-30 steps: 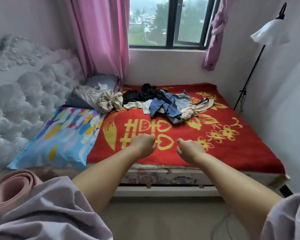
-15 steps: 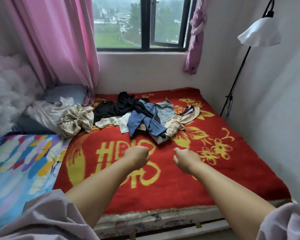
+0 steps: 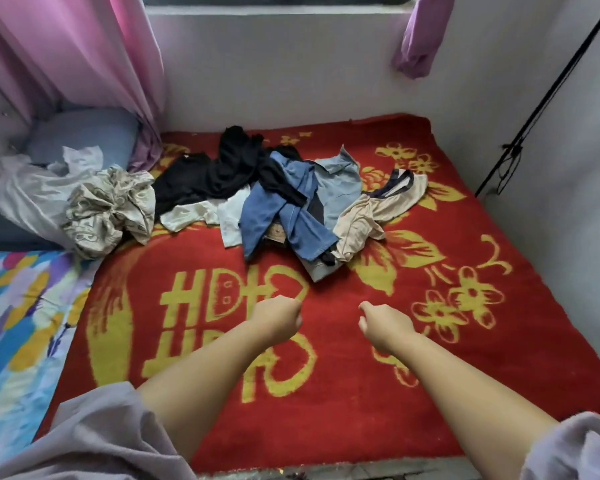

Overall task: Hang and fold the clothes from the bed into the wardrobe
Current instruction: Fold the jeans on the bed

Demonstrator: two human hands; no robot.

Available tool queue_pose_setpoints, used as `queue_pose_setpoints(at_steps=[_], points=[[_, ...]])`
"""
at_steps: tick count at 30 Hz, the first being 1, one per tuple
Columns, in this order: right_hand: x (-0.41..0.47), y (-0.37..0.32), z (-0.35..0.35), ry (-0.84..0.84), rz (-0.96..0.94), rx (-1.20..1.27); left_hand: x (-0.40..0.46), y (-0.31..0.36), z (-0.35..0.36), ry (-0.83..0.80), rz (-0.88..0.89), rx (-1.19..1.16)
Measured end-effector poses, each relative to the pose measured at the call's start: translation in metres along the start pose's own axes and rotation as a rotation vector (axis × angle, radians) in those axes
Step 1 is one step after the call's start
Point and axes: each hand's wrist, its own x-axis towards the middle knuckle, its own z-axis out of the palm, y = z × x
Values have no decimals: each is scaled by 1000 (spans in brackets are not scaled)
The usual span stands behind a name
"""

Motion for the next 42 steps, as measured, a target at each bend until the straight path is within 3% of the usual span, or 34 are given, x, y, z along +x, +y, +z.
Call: queue_pose_setpoints(at_steps=[6, 11, 15, 18, 22, 25, 28, 36, 39, 42], points=[[112, 30, 41, -149, -58, -29, 93, -12, 49, -134, -104, -81], [203, 39, 96, -178, -61, 12, 170, -26, 104, -145, -102, -106], [264, 38, 152, -81, -54, 54, 241, -38, 147, 56, -37, -96], [283, 39, 203, -119, -33, 31, 292, -54, 166, 261, -16, -75], [291, 42, 242, -87, -46, -34, 349, -82, 171, 184, -31, 62], [294, 45, 241, -85, -56, -39, 372, -94, 159, 260, -5, -103], [294, 44, 238, -122, -49, -27, 369, -94, 141, 352, -97, -316], [290, 31, 169, -367, 11, 65, 272, -120, 91, 419, -333, -421], [266, 2, 108, -216, -1, 190, 209, -105, 73, 375, -385, -678], [221, -42, 51, -73, -268, 76, 162, -78, 32, 301, -420, -1099]])
